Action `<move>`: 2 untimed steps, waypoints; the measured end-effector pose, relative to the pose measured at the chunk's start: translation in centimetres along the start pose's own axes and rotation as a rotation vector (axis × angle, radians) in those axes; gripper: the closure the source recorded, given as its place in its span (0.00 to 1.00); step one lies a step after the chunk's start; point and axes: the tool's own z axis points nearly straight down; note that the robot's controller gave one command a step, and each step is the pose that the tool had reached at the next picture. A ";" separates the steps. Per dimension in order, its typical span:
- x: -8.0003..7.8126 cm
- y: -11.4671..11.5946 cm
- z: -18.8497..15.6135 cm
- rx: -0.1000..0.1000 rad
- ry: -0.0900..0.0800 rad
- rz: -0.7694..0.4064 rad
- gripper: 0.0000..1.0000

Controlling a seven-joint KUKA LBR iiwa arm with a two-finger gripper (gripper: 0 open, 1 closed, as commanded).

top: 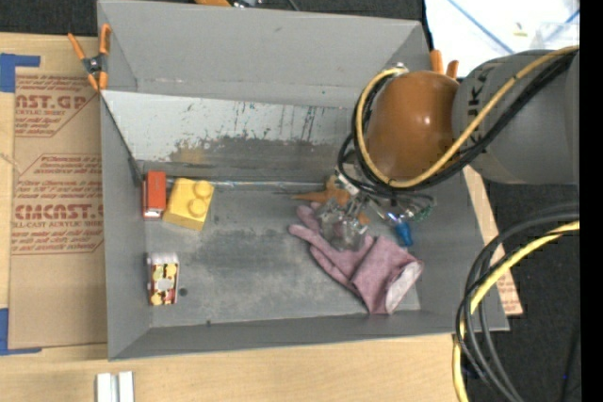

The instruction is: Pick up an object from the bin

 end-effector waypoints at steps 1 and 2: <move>-0.1 -0.8 0.4 -0.003 0.001 0.119 1.00; 0.3 0.1 0.3 0.003 -0.007 -0.249 1.00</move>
Offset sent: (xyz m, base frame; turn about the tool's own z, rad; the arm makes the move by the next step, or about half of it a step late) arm -0.0047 -0.0028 -0.0037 -0.2494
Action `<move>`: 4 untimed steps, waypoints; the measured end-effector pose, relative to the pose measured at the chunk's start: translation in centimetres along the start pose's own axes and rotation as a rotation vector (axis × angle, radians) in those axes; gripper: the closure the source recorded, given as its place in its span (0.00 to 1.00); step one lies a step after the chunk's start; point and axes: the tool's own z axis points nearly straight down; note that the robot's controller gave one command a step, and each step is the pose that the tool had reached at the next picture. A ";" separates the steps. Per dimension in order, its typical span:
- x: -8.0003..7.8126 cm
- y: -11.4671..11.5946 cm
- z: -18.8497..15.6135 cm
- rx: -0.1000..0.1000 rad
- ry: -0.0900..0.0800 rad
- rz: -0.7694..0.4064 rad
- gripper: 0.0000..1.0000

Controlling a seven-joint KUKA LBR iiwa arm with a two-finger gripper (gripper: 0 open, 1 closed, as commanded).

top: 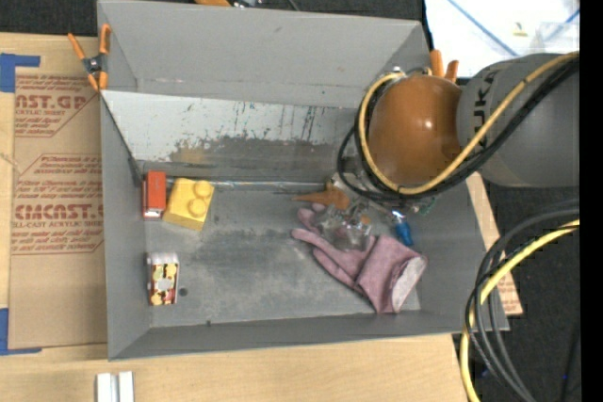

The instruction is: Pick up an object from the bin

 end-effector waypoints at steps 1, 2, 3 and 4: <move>1.7 0.0 0.0 -0.001 -0.001 0.321 1.00; 0.6 -2.2 0.1 -0.002 -0.002 -0.063 0.00; 0.6 -2.2 0.1 -0.002 -0.003 -0.062 0.00; 0.5 -0.6 0.0 0.003 -0.004 -0.131 0.00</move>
Offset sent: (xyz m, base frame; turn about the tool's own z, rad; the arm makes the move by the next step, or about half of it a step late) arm 0.0150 -0.0188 -0.0009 -0.0634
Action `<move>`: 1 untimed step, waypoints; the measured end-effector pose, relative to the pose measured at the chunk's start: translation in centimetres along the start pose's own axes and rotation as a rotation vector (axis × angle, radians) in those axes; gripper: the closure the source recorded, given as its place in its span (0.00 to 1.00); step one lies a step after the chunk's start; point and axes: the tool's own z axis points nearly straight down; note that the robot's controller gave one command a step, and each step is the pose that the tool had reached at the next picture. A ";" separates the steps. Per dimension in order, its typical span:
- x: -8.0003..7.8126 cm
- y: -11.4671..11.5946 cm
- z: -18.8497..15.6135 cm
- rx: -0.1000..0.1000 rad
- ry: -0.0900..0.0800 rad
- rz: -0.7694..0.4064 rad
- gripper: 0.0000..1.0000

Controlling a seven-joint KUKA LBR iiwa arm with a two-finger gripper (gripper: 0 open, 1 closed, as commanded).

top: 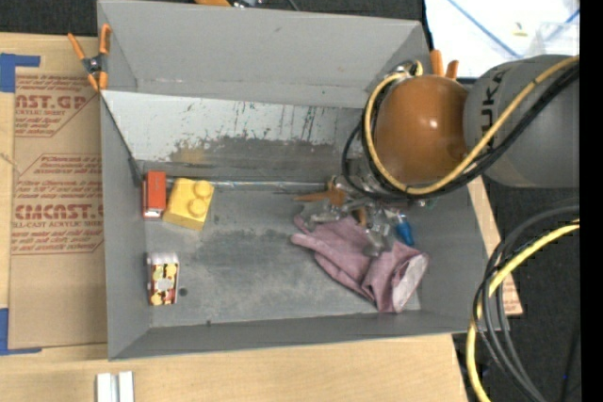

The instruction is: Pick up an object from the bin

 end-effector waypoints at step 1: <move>-0.8 2.4 0.0 -0.003 -0.002 -0.125 0.00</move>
Offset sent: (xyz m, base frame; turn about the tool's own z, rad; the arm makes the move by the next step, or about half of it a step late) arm -0.0358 0.0382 0.0360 -0.3487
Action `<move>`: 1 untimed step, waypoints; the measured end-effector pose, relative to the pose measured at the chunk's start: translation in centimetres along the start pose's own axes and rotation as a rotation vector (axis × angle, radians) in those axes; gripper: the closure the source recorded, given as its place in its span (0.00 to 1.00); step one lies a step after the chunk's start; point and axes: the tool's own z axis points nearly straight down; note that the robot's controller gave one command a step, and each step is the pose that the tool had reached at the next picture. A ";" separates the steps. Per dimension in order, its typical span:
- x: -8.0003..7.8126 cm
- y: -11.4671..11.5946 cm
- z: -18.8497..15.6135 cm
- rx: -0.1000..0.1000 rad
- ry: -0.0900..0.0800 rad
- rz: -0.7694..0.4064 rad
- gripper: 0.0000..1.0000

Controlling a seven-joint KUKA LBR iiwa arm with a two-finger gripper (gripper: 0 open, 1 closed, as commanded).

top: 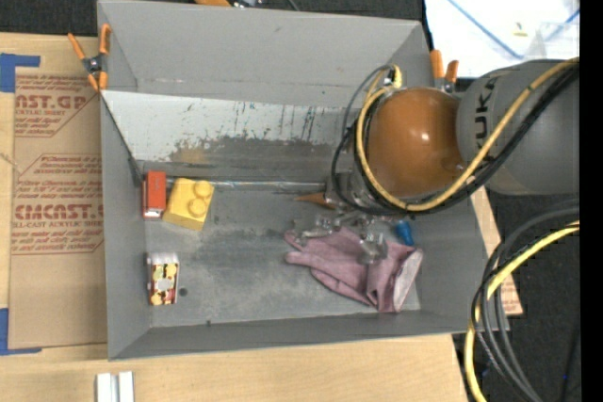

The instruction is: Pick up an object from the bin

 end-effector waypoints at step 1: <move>-0.3 0.6 -0.7 -0.002 0.000 -0.013 0.00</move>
Offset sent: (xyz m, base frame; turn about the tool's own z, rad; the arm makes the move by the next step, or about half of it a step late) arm -0.0240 0.0368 -0.0002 -0.4665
